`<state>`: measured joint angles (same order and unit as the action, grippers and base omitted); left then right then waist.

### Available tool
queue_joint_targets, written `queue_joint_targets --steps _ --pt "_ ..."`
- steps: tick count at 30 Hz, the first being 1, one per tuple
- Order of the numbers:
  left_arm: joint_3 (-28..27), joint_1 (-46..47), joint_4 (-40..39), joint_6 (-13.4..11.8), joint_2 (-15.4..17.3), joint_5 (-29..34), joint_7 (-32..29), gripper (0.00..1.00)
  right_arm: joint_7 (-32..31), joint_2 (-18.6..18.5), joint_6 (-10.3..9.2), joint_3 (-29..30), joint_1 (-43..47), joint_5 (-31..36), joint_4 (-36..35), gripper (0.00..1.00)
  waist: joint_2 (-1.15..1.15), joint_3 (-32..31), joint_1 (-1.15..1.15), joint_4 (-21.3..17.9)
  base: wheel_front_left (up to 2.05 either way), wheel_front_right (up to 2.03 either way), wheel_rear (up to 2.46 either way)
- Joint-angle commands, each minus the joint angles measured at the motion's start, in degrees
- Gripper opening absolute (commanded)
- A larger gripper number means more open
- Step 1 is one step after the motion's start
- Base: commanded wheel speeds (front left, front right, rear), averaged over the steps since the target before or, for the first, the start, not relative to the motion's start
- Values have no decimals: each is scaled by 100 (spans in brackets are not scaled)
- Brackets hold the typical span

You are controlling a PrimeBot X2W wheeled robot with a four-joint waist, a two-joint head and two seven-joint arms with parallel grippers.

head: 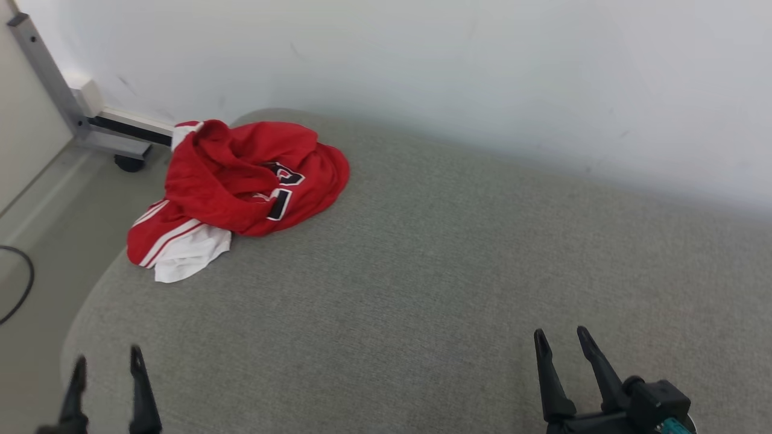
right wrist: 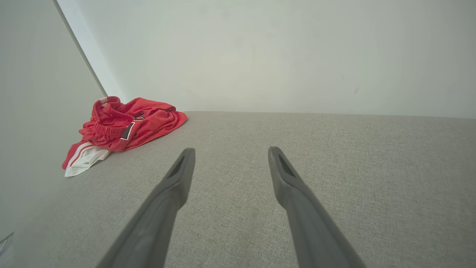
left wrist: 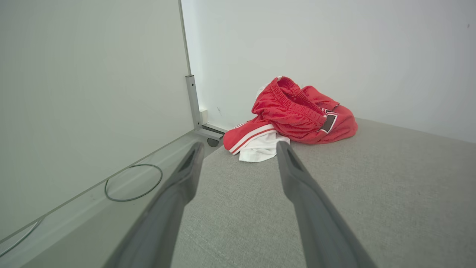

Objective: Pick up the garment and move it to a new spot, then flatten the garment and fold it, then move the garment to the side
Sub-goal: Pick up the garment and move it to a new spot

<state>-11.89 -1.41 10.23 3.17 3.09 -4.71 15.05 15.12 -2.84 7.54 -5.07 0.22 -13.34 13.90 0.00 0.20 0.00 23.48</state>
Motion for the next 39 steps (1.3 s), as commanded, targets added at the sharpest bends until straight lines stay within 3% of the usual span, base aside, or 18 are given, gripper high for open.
queue_joint_targets --steps 1,9,17,28,39 --pt "-73 225 15 29 29 -22 20 100 6 -7 -10 -30 -112 56 -26 100 0 262 0 -258 0 0 0" --pt "-574 1706 216 239 311 -271 20 100 5 -8 -11 -28 -687 245 -224 100 0 1094 0 -896 0 0 0" --pt "-989 3142 821 386 965 -624 20 100 6 -7 -11 -56 -1203 258 -498 100 0 1972 0 -1492 0 0 0" --pt "-657 4335 2407 424 2033 -1153 -74 100 5 -4 -10 -99 -1521 163 -734 100 0 2425 0 -2009 0 0 0" --pt "57 4940 3774 425 2790 -1556 -866 100 6 -4 -11 -73 -1612 152 -820 100 0 2633 0 -2175 0 0 0"
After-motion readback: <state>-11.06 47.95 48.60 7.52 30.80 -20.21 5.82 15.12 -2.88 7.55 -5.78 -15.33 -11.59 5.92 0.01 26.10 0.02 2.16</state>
